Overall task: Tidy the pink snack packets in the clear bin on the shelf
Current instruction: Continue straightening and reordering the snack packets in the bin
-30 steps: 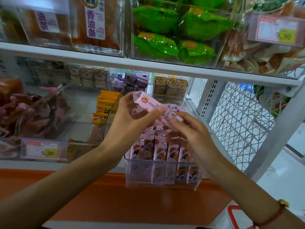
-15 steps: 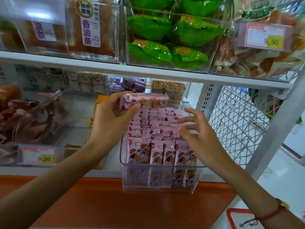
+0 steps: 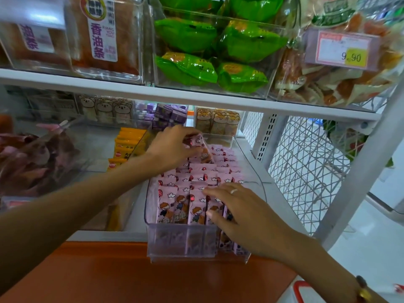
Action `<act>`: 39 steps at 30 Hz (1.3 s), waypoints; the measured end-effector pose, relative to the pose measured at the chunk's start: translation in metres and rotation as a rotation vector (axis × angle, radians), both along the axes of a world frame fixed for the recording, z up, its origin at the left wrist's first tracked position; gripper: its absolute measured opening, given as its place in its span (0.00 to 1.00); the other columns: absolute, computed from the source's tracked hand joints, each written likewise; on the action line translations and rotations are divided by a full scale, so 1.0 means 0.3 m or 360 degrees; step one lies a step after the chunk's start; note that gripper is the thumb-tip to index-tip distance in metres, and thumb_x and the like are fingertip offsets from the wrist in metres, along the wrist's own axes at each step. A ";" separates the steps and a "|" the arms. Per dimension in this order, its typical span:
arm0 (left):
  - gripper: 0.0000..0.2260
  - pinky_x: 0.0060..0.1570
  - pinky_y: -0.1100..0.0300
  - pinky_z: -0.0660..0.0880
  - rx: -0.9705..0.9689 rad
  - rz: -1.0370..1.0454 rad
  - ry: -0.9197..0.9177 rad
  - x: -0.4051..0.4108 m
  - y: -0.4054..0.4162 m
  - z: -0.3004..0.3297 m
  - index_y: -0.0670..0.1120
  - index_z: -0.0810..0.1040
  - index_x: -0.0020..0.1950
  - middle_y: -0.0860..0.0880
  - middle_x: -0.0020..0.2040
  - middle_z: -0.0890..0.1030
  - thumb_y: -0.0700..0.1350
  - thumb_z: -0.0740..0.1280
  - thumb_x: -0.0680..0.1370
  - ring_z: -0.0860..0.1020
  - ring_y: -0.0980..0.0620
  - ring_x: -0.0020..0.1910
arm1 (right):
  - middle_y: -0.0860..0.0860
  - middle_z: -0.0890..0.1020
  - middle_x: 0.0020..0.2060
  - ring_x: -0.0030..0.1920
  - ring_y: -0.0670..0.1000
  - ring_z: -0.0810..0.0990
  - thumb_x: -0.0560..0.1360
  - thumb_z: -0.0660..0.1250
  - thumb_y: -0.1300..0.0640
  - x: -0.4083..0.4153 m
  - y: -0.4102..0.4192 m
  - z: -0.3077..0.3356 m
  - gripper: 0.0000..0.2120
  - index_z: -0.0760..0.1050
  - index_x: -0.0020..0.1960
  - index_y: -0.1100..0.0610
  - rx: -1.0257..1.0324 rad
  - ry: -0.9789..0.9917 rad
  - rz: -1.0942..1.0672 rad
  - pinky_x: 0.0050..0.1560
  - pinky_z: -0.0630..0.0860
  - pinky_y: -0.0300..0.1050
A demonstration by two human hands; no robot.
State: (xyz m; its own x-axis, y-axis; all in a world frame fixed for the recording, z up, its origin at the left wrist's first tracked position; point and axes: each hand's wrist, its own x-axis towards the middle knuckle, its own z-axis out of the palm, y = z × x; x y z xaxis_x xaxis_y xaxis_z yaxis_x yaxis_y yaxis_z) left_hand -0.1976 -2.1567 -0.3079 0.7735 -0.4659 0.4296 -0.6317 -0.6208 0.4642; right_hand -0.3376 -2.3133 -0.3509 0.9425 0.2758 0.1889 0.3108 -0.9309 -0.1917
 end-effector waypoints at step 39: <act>0.02 0.41 0.67 0.72 -0.0652 0.0103 0.0160 -0.003 -0.120 -0.067 0.48 0.72 0.53 0.51 0.51 0.78 0.44 0.61 0.81 0.77 0.56 0.47 | 0.44 0.77 0.58 0.59 0.45 0.72 0.80 0.58 0.48 0.007 -0.007 0.001 0.14 0.74 0.64 0.46 -0.0057 -0.0348 -0.0125 0.50 0.65 0.36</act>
